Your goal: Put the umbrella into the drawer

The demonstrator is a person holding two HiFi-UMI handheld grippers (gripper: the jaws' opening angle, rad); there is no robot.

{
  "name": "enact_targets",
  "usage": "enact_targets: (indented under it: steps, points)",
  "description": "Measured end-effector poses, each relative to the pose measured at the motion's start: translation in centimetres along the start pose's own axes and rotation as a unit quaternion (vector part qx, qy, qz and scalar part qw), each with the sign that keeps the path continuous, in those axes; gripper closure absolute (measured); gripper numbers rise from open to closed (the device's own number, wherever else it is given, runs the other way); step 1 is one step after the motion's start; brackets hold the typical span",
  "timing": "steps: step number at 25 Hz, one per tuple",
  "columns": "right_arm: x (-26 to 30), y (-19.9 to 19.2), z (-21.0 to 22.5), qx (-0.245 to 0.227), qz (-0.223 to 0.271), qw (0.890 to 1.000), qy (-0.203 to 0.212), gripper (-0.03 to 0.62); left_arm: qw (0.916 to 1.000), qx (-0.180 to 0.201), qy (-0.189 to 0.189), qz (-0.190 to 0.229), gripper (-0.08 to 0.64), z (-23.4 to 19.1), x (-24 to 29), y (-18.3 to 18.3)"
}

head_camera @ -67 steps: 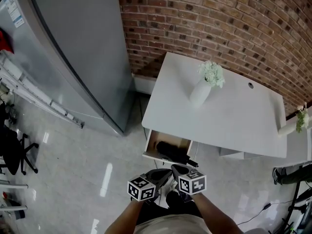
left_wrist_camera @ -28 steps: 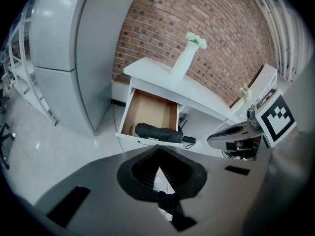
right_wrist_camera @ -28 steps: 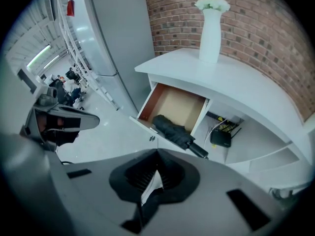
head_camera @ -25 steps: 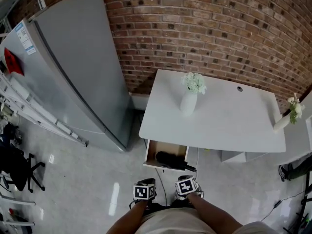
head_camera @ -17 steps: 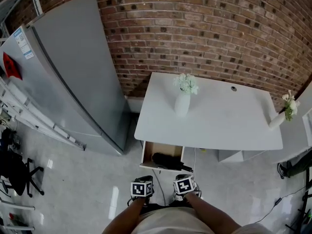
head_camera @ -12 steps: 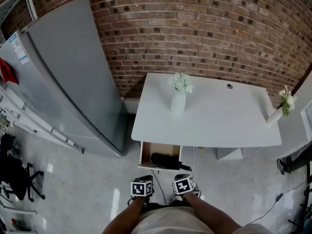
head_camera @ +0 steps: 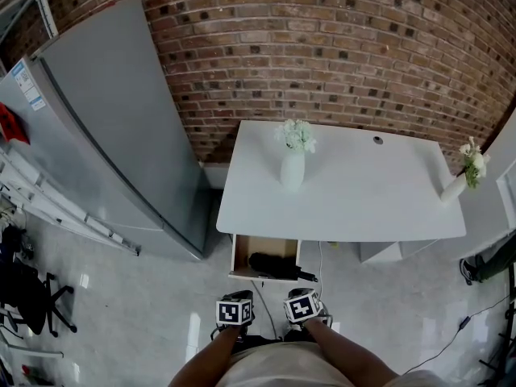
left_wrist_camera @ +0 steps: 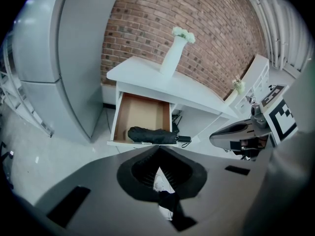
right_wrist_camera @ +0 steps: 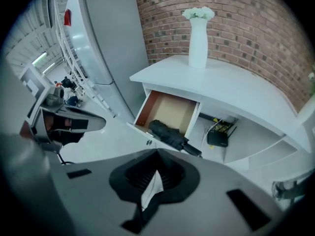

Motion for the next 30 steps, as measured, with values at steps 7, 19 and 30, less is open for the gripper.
enact_targets:
  steps: [7, 19, 30]
  points:
    - [0.11, 0.07, 0.08, -0.005, -0.003, 1.0, -0.001, 0.577, 1.0, -0.004, 0.0, 0.005, 0.554, -0.05, -0.02, 0.13]
    - [0.27, -0.23, -0.08, -0.014, -0.01, 1.0, 0.002, 0.577, 0.9999, -0.011, 0.001, 0.004, 0.554, 0.08, 0.03, -0.35]
    - [0.42, -0.3, 0.17, -0.016, -0.011, 1.0, 0.004, 0.577, 0.9999, -0.011, 0.001, 0.002, 0.554, 0.39, 0.25, -0.44]
Point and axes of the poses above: the fingertips, and each gripper's own axes: x forward along the fingers, z to its right, y out of its top, the point moved 5 cm from there along -x, backward along the fingers, and after that the axes turned 6 degrees about y, right-handed, at the moved point
